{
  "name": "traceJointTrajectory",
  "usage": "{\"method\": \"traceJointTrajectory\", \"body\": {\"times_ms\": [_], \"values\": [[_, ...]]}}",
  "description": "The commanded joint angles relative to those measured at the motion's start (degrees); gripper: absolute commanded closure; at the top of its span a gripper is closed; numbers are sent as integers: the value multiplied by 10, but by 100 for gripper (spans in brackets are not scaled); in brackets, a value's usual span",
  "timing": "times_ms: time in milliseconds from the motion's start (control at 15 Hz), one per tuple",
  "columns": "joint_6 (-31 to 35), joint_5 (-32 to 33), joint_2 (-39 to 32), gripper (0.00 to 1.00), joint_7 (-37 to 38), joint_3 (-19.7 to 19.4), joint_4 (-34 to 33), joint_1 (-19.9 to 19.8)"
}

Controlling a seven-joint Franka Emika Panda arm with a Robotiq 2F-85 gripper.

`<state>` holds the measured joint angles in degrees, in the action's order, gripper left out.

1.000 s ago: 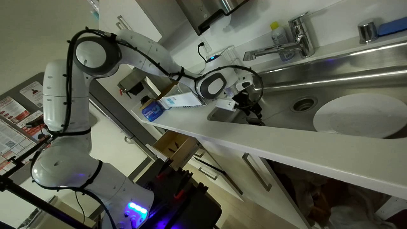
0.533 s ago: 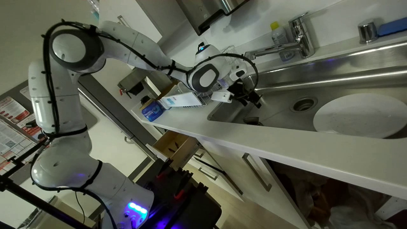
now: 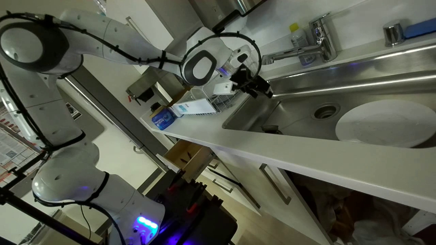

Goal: Remove the plug from the sink drain

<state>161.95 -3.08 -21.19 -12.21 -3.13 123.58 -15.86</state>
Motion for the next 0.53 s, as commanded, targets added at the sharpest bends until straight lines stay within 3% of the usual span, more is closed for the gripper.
{"method": "traceJointTrajectory", "body": {"times_ms": [0,333,467], "values": [[16,-7,60,0,-24,3,46,-7],[9,-8,91,0,-32,1,59,3],[-1,-3,68,0,-15,-7,36,9]]}}
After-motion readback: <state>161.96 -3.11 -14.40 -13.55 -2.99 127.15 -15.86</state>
